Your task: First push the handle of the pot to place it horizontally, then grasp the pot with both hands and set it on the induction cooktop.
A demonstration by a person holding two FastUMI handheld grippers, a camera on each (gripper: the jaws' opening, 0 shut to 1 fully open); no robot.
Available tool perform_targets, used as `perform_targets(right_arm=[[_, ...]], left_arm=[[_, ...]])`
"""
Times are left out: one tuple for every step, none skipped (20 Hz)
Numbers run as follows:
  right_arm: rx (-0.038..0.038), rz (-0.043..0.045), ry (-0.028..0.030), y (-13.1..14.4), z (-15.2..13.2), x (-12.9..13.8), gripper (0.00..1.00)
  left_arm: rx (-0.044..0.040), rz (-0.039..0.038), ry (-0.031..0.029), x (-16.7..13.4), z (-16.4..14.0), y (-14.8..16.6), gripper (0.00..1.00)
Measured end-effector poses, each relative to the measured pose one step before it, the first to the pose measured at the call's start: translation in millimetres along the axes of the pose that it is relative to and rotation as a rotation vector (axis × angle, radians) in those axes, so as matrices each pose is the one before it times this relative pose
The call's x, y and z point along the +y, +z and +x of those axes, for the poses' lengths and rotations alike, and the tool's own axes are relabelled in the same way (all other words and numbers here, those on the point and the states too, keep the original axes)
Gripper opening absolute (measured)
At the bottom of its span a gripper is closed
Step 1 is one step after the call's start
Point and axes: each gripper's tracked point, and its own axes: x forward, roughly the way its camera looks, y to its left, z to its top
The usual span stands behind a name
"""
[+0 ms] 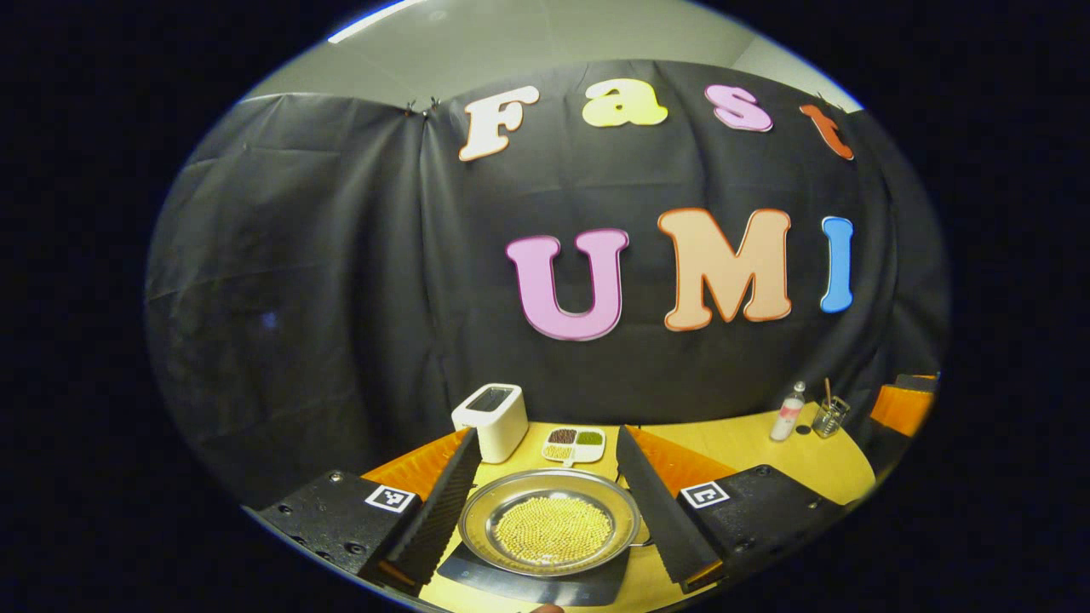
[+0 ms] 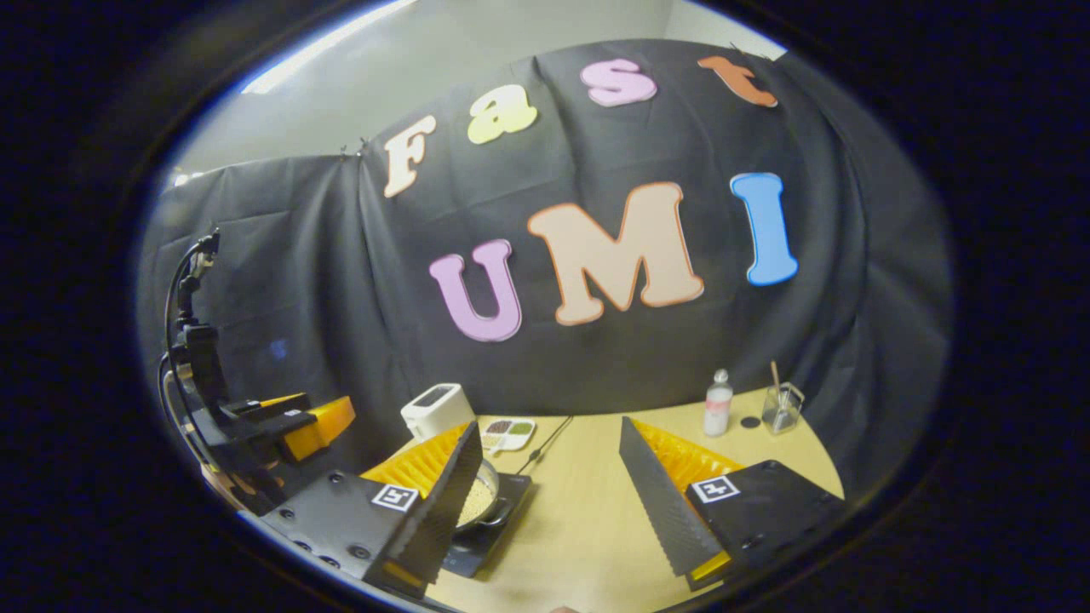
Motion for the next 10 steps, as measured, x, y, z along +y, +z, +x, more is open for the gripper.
perform_targets(right_arm=[[-0.03610, -0.01064, 0.01286, 13.55, -8.58, -4.29, 0.91], [-0.02107, -0.00611, 0.00708, 10.87, -7.81, -6.34, 0.91], [-0.02058, -0.00344, 0.00394, 7.15, -8.36, -3.89, 0.91], [-0.01767, -0.00340, -0.00699, 9.66, -10.13, -7.14, 0.91], [-0.01790, -0.00535, -0.01018, 9.56, -9.43, -8.13, 0.91], [-0.01986, -0.01176, -0.00685, 8.20, -7.35, -7.09, 0.91], [-0.01680, -0.01444, -0.01178, 3.43, -7.02, -8.20, 0.91], [-0.01074, -0.02042, -0.01000, 4.13, -5.68, -9.08, 0.91], [-0.00739, -0.01975, -0.00295, 0.76, -7.62, -5.89, 0.91], [-0.00987, -0.01795, 0.00073, 3.11, -5.57, -4.97, 0.91]], left_arm=[[-0.03186, -0.01232, 0.00076, -11.45, -11.88, 10.43, 0.99], [-0.02266, -0.01522, -0.00429, -11.64, -8.95, 6.83, 0.97], [-0.01236, -0.01417, -0.00402, -9.76, -8.94, 2.57, 0.97], [-0.00762, -0.01501, 0.00080, -8.06, -7.37, 2.55, 0.97], [-0.00367, -0.01513, -0.00041, -7.78, -7.73, 0.95, 0.99], [-0.01030, -0.01030, -0.00881, -8.96, -6.23, 0.62, 0.99], [-0.00665, -0.00671, -0.00930, -8.23, -4.77, -0.26, 0.99], [-0.00774, -0.00304, -0.00314, -5.14, -3.86, 0.27, 0.97], [-0.00466, 0.00612, 0.00152, -2.71, -3.13, -2.25, 0.97], [-0.00971, 0.00812, 0.01139, -0.61, -3.80, -0.37, 0.99]])
